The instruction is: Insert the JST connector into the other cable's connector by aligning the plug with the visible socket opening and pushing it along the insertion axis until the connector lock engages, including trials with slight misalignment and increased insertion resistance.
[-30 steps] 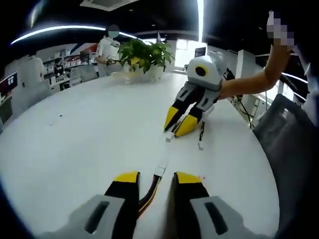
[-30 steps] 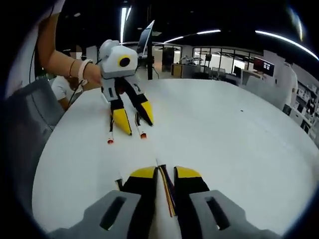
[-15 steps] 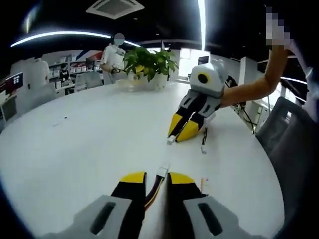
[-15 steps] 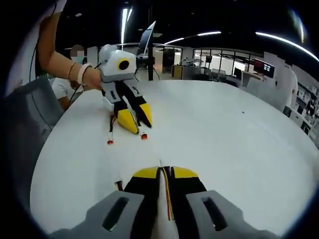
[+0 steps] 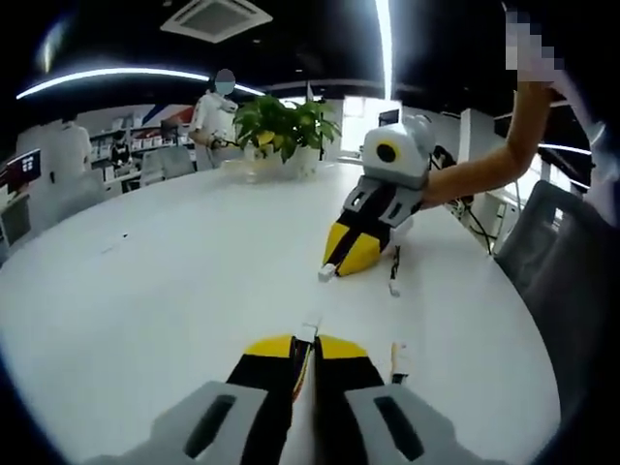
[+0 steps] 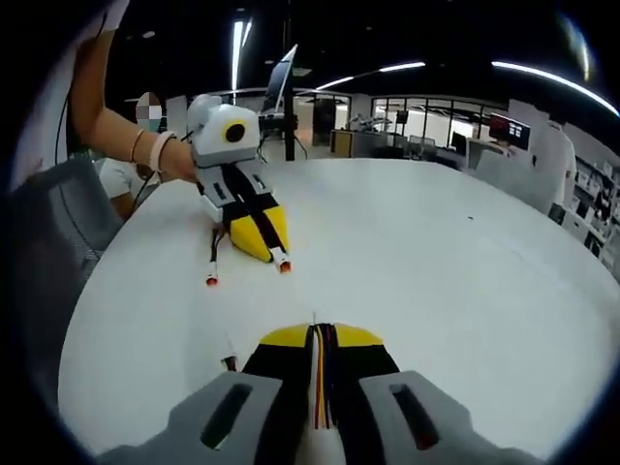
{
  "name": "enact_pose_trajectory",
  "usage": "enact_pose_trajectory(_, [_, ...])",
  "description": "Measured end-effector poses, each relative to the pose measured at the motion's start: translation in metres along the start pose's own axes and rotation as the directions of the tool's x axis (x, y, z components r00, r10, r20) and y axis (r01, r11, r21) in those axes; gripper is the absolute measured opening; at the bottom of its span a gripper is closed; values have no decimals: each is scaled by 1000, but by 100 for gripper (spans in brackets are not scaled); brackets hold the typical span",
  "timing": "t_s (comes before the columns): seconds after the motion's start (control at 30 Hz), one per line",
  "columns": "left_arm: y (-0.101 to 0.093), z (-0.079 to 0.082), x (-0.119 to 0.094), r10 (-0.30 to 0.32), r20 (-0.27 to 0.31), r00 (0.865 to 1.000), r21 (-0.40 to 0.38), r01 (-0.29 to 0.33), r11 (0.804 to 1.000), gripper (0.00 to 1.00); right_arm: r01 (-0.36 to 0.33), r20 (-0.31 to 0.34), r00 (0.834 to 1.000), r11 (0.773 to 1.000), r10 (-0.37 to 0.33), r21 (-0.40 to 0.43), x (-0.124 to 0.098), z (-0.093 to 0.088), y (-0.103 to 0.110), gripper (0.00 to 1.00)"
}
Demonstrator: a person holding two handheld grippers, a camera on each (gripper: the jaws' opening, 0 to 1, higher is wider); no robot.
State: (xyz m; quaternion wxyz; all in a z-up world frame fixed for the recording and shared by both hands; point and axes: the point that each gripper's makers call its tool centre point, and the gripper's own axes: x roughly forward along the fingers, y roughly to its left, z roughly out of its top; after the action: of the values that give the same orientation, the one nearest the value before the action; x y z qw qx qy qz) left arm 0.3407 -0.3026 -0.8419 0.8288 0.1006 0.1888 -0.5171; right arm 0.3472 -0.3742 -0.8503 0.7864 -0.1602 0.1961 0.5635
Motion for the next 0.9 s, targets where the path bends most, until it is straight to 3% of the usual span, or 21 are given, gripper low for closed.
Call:
enact_pose_trajectory(0.43, [-7, 1, 3, -25, -11, 1000, 51, 26, 998, 1, -78, 29, 996, 995, 80, -62, 13, 12, 17, 4])
enact_pose_trajectory(0.9, [-11, 5, 10, -49, -8, 999, 58, 50, 997, 1, -112, 50, 992, 992, 114, -51, 17, 16, 22, 3])
